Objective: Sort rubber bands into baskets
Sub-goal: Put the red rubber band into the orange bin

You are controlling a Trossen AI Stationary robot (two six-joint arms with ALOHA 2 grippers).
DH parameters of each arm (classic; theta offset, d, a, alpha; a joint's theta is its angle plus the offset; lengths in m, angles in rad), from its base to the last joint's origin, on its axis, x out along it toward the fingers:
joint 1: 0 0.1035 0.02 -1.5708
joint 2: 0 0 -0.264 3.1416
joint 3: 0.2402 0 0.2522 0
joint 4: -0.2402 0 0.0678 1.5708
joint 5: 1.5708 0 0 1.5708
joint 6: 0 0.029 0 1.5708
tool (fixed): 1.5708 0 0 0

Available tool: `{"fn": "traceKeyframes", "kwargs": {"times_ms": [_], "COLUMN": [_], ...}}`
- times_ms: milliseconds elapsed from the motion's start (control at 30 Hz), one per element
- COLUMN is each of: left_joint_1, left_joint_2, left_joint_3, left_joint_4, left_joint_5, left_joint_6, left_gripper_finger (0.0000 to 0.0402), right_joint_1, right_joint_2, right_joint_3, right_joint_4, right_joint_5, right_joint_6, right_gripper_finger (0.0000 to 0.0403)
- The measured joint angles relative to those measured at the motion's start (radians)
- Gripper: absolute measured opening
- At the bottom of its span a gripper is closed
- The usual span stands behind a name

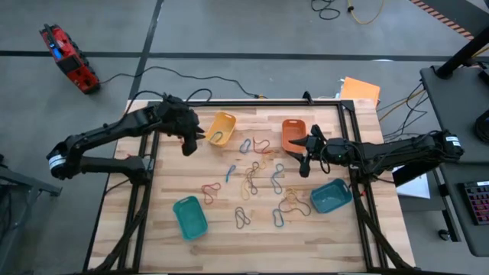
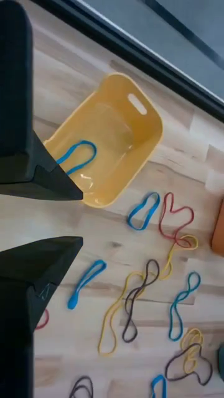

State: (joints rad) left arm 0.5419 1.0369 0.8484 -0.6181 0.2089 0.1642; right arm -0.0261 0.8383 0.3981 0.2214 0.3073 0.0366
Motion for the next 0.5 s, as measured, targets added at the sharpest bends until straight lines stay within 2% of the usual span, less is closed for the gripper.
{"fn": "traceKeyframes", "kwargs": {"times_ms": [267, 500], "left_joint_1": [-0.046, -0.082], "left_joint_2": [-0.049, -0.114], "left_joint_3": [-0.056, -0.140], "left_joint_4": [0.087, 0.186], "left_joint_5": [0.071, 0.071], "left_joint_6": [0.034, 0.063], "left_gripper_finger": [0.0088, 0.0079], "right_joint_1": [0.000, 0.000], "right_joint_2": [0.000, 0.001], "right_joint_3": [0.000, 0.000], "right_joint_4": [0.000, 0.000], "right_joint_5": [0.000, 0.000], "right_joint_6": [0.155, 0.163], "right_gripper_finger": [0.0183, 0.0183]}}
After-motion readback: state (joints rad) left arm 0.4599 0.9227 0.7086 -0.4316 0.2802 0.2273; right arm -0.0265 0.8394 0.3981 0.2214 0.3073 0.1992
